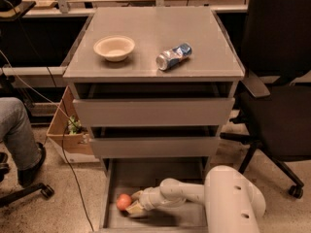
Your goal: Pick apple from bottom drawer and place on counter
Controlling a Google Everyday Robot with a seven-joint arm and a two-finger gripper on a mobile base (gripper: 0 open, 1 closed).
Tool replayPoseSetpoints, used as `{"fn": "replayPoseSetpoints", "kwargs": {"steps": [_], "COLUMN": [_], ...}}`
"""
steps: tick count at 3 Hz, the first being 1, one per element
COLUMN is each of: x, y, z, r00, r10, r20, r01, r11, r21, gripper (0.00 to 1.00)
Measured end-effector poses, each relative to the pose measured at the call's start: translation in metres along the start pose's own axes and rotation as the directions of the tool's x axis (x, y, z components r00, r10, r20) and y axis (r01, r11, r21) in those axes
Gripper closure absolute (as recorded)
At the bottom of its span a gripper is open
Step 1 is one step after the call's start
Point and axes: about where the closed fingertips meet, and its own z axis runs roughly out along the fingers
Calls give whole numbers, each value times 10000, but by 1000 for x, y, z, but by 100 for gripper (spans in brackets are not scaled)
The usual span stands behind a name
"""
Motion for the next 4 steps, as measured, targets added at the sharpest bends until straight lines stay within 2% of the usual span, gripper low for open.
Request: {"fn": "replayPoseSetpoints", "kwargs": {"steps": [1, 2, 3, 4], "x": [1, 0, -2, -19], "y": [2, 6, 8, 9], "z": [5, 13, 19, 37], "r00": [10000, 10000, 10000, 9991], "r10": [-5, -4, -20, -222], "r20": [-46, -16, 46, 366], "r01": [4, 3, 22, 250], "r11": [9999, 9993, 9987, 9965], "r21": [-170, -368, -501, -795], "gripper": [34, 4, 0, 0]}}
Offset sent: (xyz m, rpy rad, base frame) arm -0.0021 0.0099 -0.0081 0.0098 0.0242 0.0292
